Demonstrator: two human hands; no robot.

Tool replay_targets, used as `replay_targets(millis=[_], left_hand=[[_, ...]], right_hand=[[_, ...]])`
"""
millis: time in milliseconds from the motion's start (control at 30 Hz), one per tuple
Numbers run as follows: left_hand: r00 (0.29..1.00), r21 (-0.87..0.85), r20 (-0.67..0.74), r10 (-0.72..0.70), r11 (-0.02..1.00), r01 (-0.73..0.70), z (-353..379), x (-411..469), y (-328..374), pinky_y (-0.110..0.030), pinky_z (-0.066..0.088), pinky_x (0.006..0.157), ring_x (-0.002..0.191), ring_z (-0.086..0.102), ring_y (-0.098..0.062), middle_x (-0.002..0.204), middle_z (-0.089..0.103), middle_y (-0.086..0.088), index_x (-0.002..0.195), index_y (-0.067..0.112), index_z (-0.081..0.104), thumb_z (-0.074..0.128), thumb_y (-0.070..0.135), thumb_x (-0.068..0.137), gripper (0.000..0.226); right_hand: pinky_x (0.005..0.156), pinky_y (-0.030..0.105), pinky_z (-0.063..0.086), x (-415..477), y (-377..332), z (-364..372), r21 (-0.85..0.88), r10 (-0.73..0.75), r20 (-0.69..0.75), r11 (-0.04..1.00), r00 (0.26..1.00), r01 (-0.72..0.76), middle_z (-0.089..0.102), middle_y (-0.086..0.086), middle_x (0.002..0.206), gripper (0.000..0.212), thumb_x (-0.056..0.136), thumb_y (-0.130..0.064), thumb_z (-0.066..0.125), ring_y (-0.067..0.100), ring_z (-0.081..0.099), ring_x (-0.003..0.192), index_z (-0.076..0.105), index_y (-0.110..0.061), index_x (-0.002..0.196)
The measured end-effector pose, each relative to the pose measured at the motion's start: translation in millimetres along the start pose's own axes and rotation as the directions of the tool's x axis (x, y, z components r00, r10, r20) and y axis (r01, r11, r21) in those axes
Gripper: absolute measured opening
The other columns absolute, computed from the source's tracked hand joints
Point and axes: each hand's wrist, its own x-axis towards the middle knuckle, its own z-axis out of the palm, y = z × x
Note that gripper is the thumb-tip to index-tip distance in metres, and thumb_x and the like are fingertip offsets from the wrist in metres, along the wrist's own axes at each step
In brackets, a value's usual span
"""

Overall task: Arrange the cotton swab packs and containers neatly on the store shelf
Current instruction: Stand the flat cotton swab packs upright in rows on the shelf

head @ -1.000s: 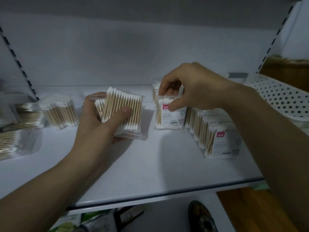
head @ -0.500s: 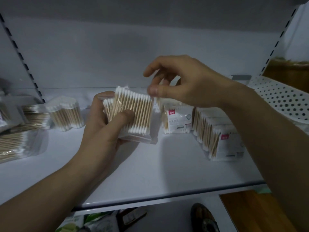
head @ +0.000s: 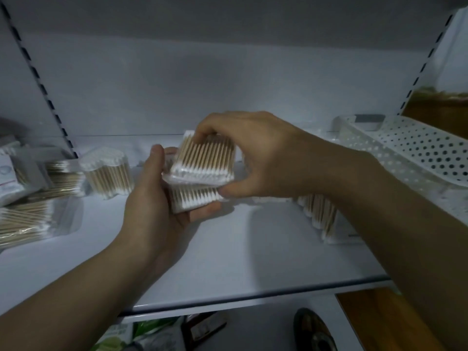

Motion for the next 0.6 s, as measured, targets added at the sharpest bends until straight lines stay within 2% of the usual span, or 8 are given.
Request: replay_targets(millis=[67,133,167,233,300,400,500,600], left_hand=[[0.999,0.101,0.002,0.055,0.993,-0.054,-2,-1,-1,-0.037,0.060,0.060,0.090,0.075,-0.027,0.112,0.076,-0.014,0.130,0.012,0.060,0.050,0.033,0.100,0.038],[0.995,0.155,-0.021,0.100,0.983,-0.096,-5,-1,-4,-0.034,0.057,0.050,0.077,0.073,-0.023,0.097,0.075,-0.012,0.116,0.014,0.057,0.047,0.017,0.104,0.016],[0.993,0.162,-0.022,0.113,0.981,-0.108,-4,-2,-4,-0.033,0.056,0.048,0.073,0.072,-0.023,0.094,0.074,-0.013,0.111,0.015,0.054,0.046,0.012,0.105,0.011],[0.992,0.165,0.000,0.126,0.978,-0.125,-2,-4,-4,-0.032,0.053,0.045,0.070,0.071,-0.023,0.092,0.073,-0.014,0.109,0.017,0.052,0.043,0.008,0.105,0.013],[0.991,0.185,0.010,0.135,0.974,-0.134,-3,-4,-4,-0.032,0.053,0.044,0.071,0.073,-0.022,0.092,0.075,-0.013,0.109,0.017,0.051,0.043,0.006,0.105,0.014],[0.991,0.193,0.014,0.135,0.972,-0.135,-3,-4,-4,-0.032,0.054,0.045,0.070,0.074,-0.023,0.091,0.075,-0.013,0.113,0.016,0.051,0.043,0.006,0.105,0.015],[0.991,0.213,0.016,0.136,0.968,-0.136,-2,-4,-5,-0.031,0.053,0.044,0.070,0.074,-0.023,0.093,0.075,-0.013,0.112,0.015,0.052,0.043,0.005,0.105,0.015],[0.989,0.215,0.030,0.145,0.965,-0.148,-2,-4,-5,-0.031,0.052,0.043,0.067,0.073,-0.023,0.091,0.074,-0.013,0.112,0.015,0.051,0.043,0.004,0.105,0.015]], right_hand=[[0.080,0.019,0.048,-3,4,-6,0.101,0.085,0.010,0.991,0.996,-0.086,0.068,-0.012,0.107,0.043,0.079,-0.031,0.076,0.005,0.063,0.094,0.061,-0.023,0.119],[0.066,0.015,0.044,-6,8,-14,0.145,0.155,-0.041,0.978,0.987,-0.148,0.067,-0.012,0.092,0.024,0.084,-0.026,0.069,0.005,0.062,0.081,0.064,-0.023,0.107],[0.063,0.017,0.045,-7,10,-21,0.151,0.199,-0.066,0.971,0.978,-0.188,0.066,-0.011,0.086,0.014,0.087,-0.026,0.067,0.006,0.062,0.075,0.064,-0.024,0.100],[0.062,0.027,0.057,-14,17,-39,0.197,0.304,-0.041,0.936,0.952,-0.291,0.069,-0.008,0.085,0.003,0.092,-0.023,0.067,0.008,0.068,0.074,0.065,-0.023,0.093],[0.070,0.033,0.062,-25,24,-58,0.253,0.367,0.051,0.895,0.929,-0.367,0.073,-0.004,0.088,0.006,0.090,-0.016,0.071,0.008,0.072,0.077,0.068,-0.020,0.093],[0.072,0.035,0.062,-35,32,-69,0.149,0.382,0.181,0.900,0.906,-0.409,0.076,-0.008,0.089,0.020,0.084,-0.014,0.077,0.004,0.073,0.079,0.066,-0.024,0.097],[0.073,0.031,0.059,-35,36,-60,-0.006,0.420,0.260,0.901,0.869,-0.433,0.074,-0.016,0.090,0.019,0.082,-0.031,0.080,0.002,0.070,0.081,0.065,-0.034,0.094],[0.078,0.028,0.054,-32,36,-48,-0.132,0.442,0.297,0.897,0.847,-0.422,0.072,-0.018,0.091,0.016,0.082,-0.041,0.079,0.004,0.067,0.088,0.072,-0.035,0.094]])
